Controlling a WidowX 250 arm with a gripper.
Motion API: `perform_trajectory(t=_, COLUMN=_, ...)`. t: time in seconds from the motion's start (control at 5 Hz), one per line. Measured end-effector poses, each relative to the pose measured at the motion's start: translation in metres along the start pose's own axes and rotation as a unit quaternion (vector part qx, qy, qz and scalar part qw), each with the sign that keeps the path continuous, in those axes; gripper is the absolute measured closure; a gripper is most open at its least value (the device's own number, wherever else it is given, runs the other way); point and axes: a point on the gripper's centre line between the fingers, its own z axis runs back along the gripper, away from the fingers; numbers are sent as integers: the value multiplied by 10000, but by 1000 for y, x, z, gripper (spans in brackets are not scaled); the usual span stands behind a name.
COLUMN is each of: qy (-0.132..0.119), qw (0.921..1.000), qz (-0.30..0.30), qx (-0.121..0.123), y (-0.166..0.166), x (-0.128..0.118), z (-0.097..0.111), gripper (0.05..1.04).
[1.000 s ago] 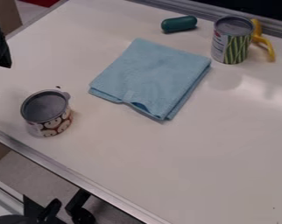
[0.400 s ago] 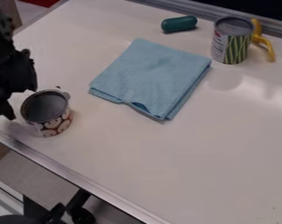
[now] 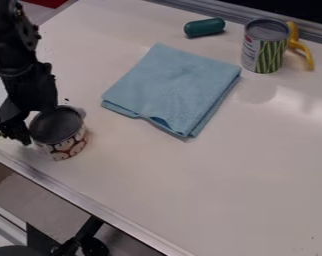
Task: Move the red can to the bottom right of the table
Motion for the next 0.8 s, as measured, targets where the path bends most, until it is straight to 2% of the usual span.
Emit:
perform_trajectory(t=0.4, qy=-83, qw=9999, qz=-100, qx=15, y=3, x=29, z=5, gripper=83)
perform_trajectory(t=0.6, qy=-247, qw=9997, qz=2, qx=-61, y=4, x=47, z=10, gripper=84)
perform_trajectory(t=0.8, qy=-245, qw=9997, qz=69, qx=-58, y=8, x=68, z=13, gripper=83)
